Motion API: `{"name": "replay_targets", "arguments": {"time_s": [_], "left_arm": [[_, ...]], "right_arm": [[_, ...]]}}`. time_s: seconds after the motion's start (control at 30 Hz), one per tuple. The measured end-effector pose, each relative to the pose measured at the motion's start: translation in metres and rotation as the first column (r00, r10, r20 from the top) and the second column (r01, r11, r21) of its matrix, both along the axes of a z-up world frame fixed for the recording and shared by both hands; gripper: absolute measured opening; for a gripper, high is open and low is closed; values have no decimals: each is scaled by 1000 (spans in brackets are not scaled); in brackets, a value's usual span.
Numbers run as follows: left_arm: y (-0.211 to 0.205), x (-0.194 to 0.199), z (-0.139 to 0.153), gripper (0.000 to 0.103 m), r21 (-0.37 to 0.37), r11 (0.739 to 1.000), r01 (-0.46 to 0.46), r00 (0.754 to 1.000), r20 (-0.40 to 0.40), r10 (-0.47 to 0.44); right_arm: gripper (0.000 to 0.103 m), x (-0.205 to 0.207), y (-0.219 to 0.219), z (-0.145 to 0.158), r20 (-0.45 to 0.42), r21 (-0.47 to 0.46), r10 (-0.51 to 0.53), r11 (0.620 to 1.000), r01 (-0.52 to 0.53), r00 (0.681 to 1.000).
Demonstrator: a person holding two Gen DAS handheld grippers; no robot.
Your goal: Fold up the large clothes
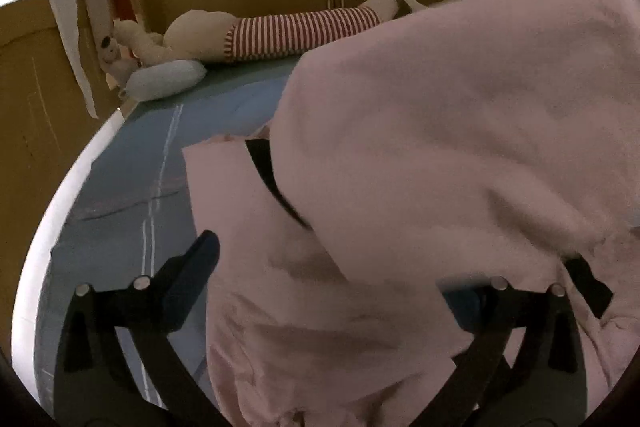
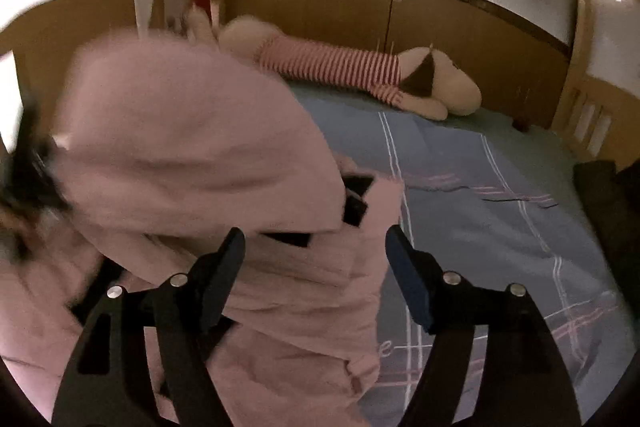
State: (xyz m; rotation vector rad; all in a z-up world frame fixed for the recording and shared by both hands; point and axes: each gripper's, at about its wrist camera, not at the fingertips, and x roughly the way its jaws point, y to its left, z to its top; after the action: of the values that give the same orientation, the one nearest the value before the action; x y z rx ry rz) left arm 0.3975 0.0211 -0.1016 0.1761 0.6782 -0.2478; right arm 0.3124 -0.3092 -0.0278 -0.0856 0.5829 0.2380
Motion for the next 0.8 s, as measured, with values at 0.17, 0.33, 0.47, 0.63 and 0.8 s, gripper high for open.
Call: {"name": "replay_targets", "arguments": {"time_s": [0.17, 0.33, 0.47, 0.63, 0.8], "left_arm": [[10, -21, 30, 101, -64, 996, 57, 996, 67, -53], [16, -37, 109, 101, -310, 947, 82, 977, 210, -15], [-38, -2, 140, 101, -213, 977, 29, 979, 205, 15], [-87, 42, 96, 101, -77, 997, -15, 991, 135, 25], [-91, 65, 25, 101, -114, 994, -3, 1000, -23, 1]], "right_arm": [[85, 2, -1, 46, 86, 154, 0, 988, -13, 996], [85, 49, 33, 56, 106, 180, -10, 984, -9, 994], [85, 86, 62, 25, 29, 151, -23, 988, 18, 999], [85, 112, 80, -23, -29, 87, -32, 996, 35, 999], [85, 136, 80, -72, -135, 42, -21, 999, 27, 991]]}}
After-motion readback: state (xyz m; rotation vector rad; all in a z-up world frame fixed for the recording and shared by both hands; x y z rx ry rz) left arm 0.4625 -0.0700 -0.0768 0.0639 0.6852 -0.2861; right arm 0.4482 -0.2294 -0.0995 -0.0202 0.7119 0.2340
